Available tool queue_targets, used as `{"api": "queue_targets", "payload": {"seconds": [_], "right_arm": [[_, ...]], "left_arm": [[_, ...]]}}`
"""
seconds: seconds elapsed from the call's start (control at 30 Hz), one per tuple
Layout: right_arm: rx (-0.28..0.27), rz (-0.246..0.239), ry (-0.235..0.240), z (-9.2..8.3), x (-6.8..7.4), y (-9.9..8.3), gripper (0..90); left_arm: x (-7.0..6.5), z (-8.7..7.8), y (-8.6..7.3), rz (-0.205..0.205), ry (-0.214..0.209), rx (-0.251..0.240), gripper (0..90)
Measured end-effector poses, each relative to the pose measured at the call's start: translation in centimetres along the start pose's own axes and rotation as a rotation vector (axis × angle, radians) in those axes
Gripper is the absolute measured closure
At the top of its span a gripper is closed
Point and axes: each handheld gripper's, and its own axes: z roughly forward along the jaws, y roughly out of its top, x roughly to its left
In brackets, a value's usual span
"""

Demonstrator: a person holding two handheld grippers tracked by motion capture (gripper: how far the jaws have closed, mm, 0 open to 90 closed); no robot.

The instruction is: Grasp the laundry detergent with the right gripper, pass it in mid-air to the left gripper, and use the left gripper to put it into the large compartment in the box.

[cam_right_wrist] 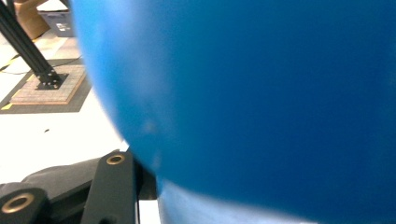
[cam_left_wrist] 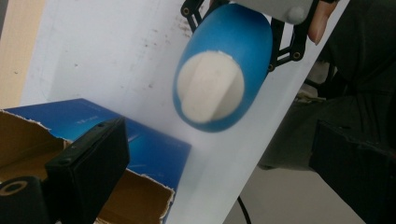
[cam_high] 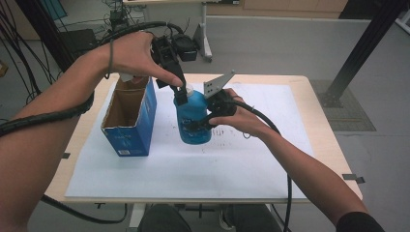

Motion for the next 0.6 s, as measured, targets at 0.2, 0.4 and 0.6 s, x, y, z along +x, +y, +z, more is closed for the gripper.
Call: {"api": "queue_targets", "payload": {"seconds": [0.2,0.4,0.6], "right_arm": [[-0.009,-0.024,0.004,0.4,0.6,0.3,44.9],[-0.023,-0.046,0.017,0.3,1.0,0.5,44.9],[-0.049,-0.057,0.030,-0.1,1.4,0.9,44.9]], "left_arm": [[-0.3,0.2,0.2,0.023,-0.024,0.017,5.8],[-0.6,0.8,0.7,0.052,-0.057,0.019,5.7],[-1.1,1.2,1.2,0.082,-0.065,0.028,5.5]]}}
